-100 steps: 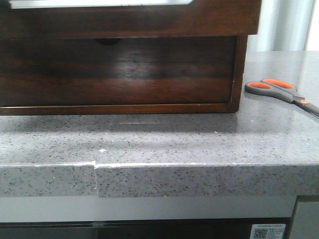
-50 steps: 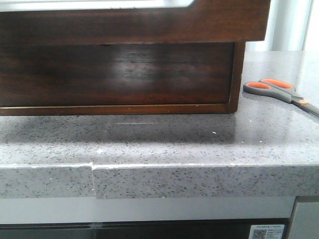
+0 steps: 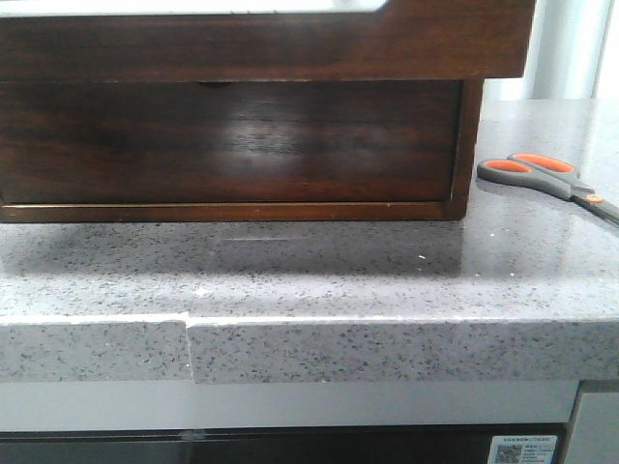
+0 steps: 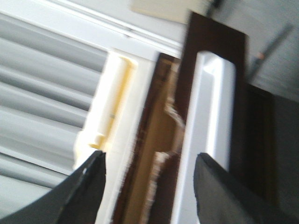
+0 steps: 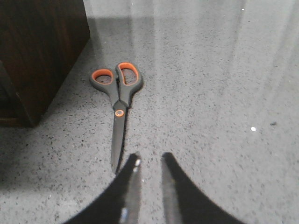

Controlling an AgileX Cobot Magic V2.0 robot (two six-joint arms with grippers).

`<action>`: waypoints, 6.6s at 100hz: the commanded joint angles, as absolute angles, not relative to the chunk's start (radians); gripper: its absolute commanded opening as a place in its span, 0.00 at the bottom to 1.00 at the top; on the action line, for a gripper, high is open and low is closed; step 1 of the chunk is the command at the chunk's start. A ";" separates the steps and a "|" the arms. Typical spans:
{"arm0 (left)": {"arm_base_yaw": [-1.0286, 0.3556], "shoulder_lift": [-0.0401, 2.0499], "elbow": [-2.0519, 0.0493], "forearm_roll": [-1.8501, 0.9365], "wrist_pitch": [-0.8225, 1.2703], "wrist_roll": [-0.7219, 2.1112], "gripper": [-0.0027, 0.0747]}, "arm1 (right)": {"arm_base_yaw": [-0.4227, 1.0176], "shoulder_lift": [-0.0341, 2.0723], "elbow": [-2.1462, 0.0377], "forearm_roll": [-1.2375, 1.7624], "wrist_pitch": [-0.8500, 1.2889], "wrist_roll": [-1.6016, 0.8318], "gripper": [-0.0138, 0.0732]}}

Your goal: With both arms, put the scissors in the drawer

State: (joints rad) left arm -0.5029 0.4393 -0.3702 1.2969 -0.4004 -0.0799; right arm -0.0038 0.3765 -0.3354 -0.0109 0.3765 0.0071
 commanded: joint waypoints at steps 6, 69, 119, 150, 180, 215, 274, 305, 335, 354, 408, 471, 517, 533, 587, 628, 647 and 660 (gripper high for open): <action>-0.511 0.355 -0.406 1.223 -0.418 -0.099 0.53 | 0.020 0.541 -0.477 -0.038 0.312 0.000 0.47; -0.511 0.306 -0.406 1.178 -0.414 -0.101 0.53 | 0.090 1.398 -1.166 -0.038 0.907 0.000 0.71; -0.511 0.306 -0.406 1.178 -0.399 -0.101 0.53 | 0.129 1.580 -1.233 -0.031 0.991 -0.030 0.71; -0.511 0.306 -0.406 1.178 -0.399 -0.101 0.53 | 0.129 1.605 -1.233 -0.031 1.016 -0.030 0.47; -0.511 0.306 -0.406 1.178 -0.399 -0.101 0.53 | 0.129 1.587 -1.233 -0.067 1.077 -0.030 0.09; -0.511 0.306 -0.406 1.178 -0.399 -0.101 0.53 | 0.127 1.305 -1.242 -0.119 1.125 -0.021 0.09; -0.511 0.306 -0.406 1.178 -0.399 -0.101 0.53 | 0.188 1.078 -1.574 0.086 1.045 -0.250 0.09; -0.511 0.306 -0.406 1.178 -0.399 -0.101 0.53 | 0.465 1.171 -1.574 0.094 0.924 -0.430 0.09; -0.511 0.306 -0.396 1.178 -0.399 -0.101 0.53 | 0.684 1.326 -1.574 -0.074 0.854 -0.504 0.09; -0.511 0.306 -0.395 1.178 -0.399 -0.101 0.53 | 0.737 1.402 -1.574 -0.152 0.875 -0.504 0.09; -0.511 0.306 -0.395 1.178 -0.399 -0.101 0.53 | 0.738 1.454 -1.574 -0.157 0.914 -0.504 0.50; -0.511 0.135 -0.388 0.988 -0.254 -0.226 0.01 | 0.738 1.226 -1.589 -0.136 0.946 -0.393 0.09; -0.511 -0.029 -0.285 0.714 -0.036 -0.357 0.01 | 0.738 0.969 -1.472 -0.091 0.886 -0.393 0.09; -0.511 -0.029 -0.232 0.615 -0.029 -0.357 0.01 | 0.738 0.813 -1.267 -0.091 0.767 -0.393 0.09; -0.511 -0.029 -0.156 0.406 0.208 -0.357 0.01 | 0.738 0.316 -0.548 -0.091 0.423 -0.364 0.09; -0.511 -0.029 -0.133 0.083 0.212 -0.357 0.01 | 0.738 0.236 -0.323 -0.082 0.414 -0.235 0.09; -0.511 -0.029 -0.133 -0.034 0.212 -0.357 0.01 | 0.738 0.236 -0.302 -0.081 0.450 -0.235 0.09; -0.511 -0.029 -0.133 -0.034 0.212 -0.357 0.01 | 0.738 0.236 -0.302 -0.081 0.450 -0.235 0.09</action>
State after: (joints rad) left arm -0.5029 -0.0043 -0.1048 -0.0182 0.2778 -0.3494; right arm 0.7380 0.2313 -0.2779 -0.0769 0.5162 -0.2396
